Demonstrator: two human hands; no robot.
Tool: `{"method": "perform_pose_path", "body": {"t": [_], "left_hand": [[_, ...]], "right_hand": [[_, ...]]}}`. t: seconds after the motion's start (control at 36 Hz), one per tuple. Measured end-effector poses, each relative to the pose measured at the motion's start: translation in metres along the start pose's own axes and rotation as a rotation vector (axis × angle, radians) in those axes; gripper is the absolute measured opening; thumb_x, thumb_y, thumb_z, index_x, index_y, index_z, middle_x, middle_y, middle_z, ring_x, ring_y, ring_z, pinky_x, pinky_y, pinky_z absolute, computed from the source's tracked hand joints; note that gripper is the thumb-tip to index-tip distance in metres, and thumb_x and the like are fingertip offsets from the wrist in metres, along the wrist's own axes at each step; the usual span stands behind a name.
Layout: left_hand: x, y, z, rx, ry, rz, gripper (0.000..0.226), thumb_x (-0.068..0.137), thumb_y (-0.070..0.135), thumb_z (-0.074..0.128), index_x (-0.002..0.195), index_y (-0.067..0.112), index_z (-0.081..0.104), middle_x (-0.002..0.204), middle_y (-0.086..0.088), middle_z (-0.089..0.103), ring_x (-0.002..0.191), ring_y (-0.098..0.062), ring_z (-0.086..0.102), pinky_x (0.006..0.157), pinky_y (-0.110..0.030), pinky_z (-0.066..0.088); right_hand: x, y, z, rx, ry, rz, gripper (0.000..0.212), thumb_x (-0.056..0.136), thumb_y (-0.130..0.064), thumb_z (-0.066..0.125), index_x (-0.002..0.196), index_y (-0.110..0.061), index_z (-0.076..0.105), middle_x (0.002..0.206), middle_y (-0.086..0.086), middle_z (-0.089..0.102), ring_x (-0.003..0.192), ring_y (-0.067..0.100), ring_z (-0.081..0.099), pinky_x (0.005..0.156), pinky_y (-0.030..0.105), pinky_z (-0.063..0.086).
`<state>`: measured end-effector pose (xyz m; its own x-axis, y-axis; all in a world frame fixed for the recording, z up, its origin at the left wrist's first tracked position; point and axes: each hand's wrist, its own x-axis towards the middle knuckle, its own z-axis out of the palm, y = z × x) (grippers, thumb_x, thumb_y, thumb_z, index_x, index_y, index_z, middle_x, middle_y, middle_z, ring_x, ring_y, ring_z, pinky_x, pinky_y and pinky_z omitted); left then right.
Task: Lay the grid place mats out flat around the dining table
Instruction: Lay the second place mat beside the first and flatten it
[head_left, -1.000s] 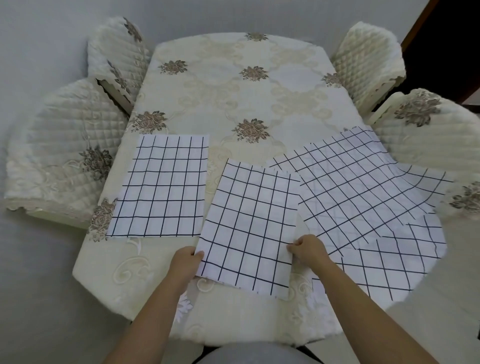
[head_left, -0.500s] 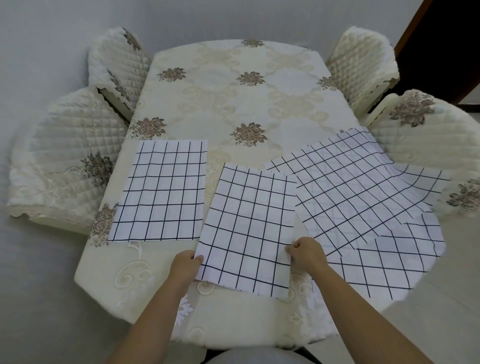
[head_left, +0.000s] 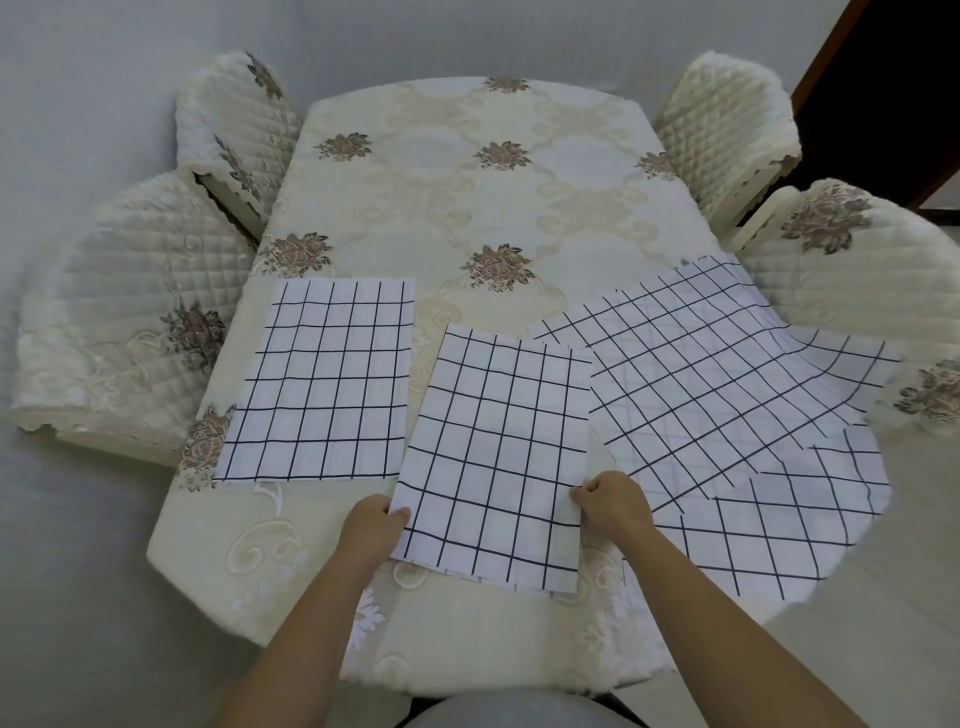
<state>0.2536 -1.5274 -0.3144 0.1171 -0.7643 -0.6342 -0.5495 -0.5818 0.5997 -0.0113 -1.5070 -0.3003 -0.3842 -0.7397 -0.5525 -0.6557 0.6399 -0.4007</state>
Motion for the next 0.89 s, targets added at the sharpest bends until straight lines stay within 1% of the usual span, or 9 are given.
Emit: {"method": "perform_pose_path", "body": {"t": [0.17,0.33,0.44,0.53,0.58,0.64,0.75,0.81,0.89], "left_hand": [[0.003,0.0,0.0,0.048,0.022,0.022,0.026,0.095,0.023,0.044,0.077,0.005,0.05,0.073,-0.012,0.049,0.066,-0.022,0.046,0.06,-0.03,0.035],[0.008,0.0,0.0,0.088,0.03,0.012,0.026,0.094,0.016,0.043,0.069,0.008,0.043,0.066,-0.007,0.042,0.062,-0.02,0.039,0.057,-0.028,0.033],[0.007,0.001,-0.001,0.094,0.017,0.002,0.021,0.092,0.013,0.045,0.072,0.007,0.043,0.071,-0.01,0.043,0.064,-0.02,0.04,0.058,-0.029,0.035],[0.002,0.005,-0.004,0.12,0.012,0.04,0.017,0.09,0.009,0.047,0.073,0.008,0.046,0.07,-0.007,0.047,0.063,-0.02,0.042,0.054,-0.026,0.033],[-0.004,0.011,-0.005,0.141,0.027,0.099,0.012,0.09,0.007,0.046,0.079,0.009,0.05,0.075,-0.003,0.051,0.071,-0.021,0.048,0.055,-0.026,0.033],[-0.011,0.021,-0.008,0.143,0.044,0.164,0.009,0.091,0.006,0.044,0.089,0.01,0.052,0.081,-0.004,0.055,0.073,-0.021,0.05,0.056,-0.025,0.035],[-0.025,0.047,-0.011,0.207,0.069,0.284,0.011,0.092,0.007,0.041,0.096,0.013,0.05,0.076,-0.003,0.052,0.058,-0.013,0.043,0.048,-0.022,0.032],[-0.033,0.06,-0.012,0.262,0.072,0.363,0.014,0.092,0.007,0.039,0.097,0.016,0.048,0.075,-0.005,0.054,0.055,-0.014,0.042,0.05,-0.023,0.033],[-0.046,0.076,-0.016,0.414,0.1,0.501,0.018,0.092,0.006,0.036,0.097,0.015,0.051,0.066,-0.004,0.052,0.051,-0.013,0.037,0.049,-0.025,0.029]], "right_hand": [[0.002,-0.001,0.0,-0.011,-0.001,-0.003,0.047,0.089,-0.021,0.057,0.049,-0.014,0.033,0.049,-0.002,0.033,0.046,0.011,0.032,0.044,0.022,0.024],[0.002,0.0,0.0,-0.029,0.009,-0.018,0.045,0.089,-0.021,0.056,0.051,-0.015,0.034,0.051,-0.002,0.034,0.047,0.011,0.032,0.045,0.021,0.024],[0.002,0.0,0.001,-0.013,0.026,-0.012,0.036,0.089,-0.024,0.058,0.061,-0.017,0.037,0.06,-0.003,0.04,0.052,0.009,0.036,0.047,0.021,0.027],[0.002,0.0,0.001,0.058,0.048,0.0,0.03,0.086,-0.024,0.061,0.069,-0.016,0.038,0.065,-0.003,0.042,0.055,0.01,0.038,0.049,0.022,0.031],[0.001,-0.002,0.001,0.111,0.085,-0.015,0.024,0.086,-0.023,0.06,0.078,-0.014,0.04,0.069,-0.002,0.044,0.058,0.011,0.04,0.051,0.023,0.032],[-0.001,-0.01,0.0,0.142,0.121,-0.076,0.019,0.086,-0.022,0.06,0.092,-0.011,0.045,0.076,0.001,0.05,0.062,0.013,0.045,0.053,0.024,0.034],[-0.01,-0.043,-0.007,0.174,0.062,-0.305,0.04,0.09,-0.016,0.056,0.127,-0.013,0.042,0.102,0.005,0.053,0.074,0.013,0.05,0.066,0.026,0.04],[-0.015,-0.063,-0.012,0.025,0.066,-0.493,0.052,0.09,-0.01,0.052,0.138,-0.018,0.035,0.12,0.006,0.046,0.085,0.018,0.053,0.072,0.029,0.045],[-0.019,-0.089,-0.013,-0.21,0.18,-0.733,0.064,0.085,0.002,0.05,0.143,-0.022,0.034,0.13,0.011,0.041,0.109,0.026,0.049,0.078,0.033,0.045]]}}
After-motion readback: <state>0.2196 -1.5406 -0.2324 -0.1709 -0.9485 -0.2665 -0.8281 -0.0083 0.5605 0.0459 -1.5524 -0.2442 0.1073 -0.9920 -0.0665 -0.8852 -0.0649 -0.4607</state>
